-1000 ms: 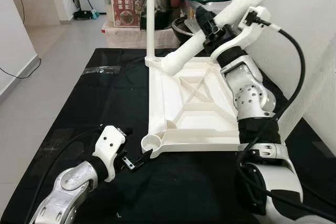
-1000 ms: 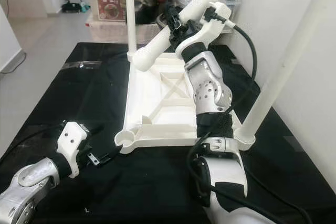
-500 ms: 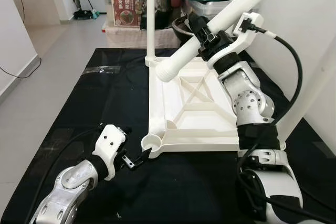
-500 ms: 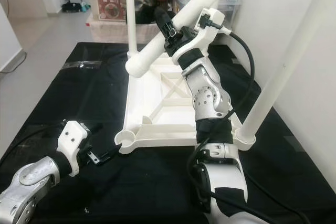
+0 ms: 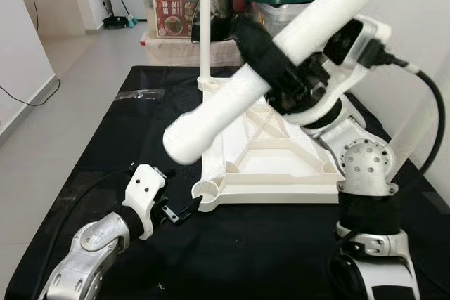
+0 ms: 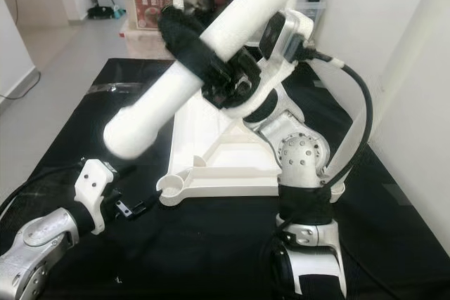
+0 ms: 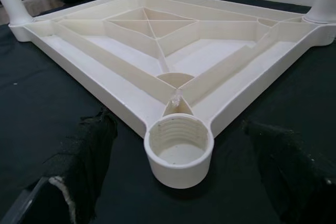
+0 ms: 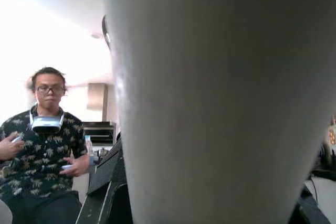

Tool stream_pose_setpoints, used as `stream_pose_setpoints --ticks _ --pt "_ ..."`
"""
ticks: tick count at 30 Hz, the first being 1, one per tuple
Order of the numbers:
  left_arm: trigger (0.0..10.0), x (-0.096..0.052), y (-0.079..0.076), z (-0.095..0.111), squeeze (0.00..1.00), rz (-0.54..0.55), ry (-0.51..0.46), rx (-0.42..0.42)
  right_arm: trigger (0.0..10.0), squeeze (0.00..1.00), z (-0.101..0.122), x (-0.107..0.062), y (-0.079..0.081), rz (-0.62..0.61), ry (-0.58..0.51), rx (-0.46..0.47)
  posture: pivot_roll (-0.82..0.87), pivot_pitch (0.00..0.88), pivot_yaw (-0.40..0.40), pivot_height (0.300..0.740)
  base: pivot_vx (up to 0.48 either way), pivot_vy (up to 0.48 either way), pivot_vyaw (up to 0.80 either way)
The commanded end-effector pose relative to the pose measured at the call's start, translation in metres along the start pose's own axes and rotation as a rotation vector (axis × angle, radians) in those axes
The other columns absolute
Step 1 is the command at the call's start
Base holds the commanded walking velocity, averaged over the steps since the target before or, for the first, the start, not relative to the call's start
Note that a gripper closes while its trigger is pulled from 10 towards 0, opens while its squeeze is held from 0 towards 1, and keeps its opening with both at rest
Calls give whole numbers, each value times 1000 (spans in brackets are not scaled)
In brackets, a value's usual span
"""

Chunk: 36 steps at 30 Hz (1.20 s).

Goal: Building children table

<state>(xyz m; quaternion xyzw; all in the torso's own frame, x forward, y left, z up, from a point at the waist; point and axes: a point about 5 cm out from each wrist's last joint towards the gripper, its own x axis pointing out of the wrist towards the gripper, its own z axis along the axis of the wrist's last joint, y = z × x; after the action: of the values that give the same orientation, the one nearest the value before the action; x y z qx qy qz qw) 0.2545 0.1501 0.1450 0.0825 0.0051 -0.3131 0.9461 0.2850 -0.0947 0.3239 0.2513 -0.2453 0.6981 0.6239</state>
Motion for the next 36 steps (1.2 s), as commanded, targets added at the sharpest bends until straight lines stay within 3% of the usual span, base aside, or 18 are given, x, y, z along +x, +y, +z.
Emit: stream_pose_setpoints --ticks 1,10,21,26,36 --pt "10000 -2 -1 -3 0 -4 21 -13 0 0 -3 2 4 38 18 -1 109 0 -32 740 0 0 0" --pt "10000 -7 -9 2 0 -109 15 -75 0 0 -11 -2 10 53 54 18 107 0 -29 740 0 0 0" --pt "10000 -14 -17 12 0 -275 39 -54 0 0 -20 -12 -5 -39 122 -6 113 0 -31 740 0 0 0" --pt "10000 -18 -15 27 0 -306 9 -28 0 0 -25 -25 -9 -84 175 -9 115 0 -28 740 0 0 0" --pt "10000 -17 -13 34 0 -307 -10 -16 0 0 -24 -40 -12 -136 239 -23 105 0 -22 740 0 0 0"
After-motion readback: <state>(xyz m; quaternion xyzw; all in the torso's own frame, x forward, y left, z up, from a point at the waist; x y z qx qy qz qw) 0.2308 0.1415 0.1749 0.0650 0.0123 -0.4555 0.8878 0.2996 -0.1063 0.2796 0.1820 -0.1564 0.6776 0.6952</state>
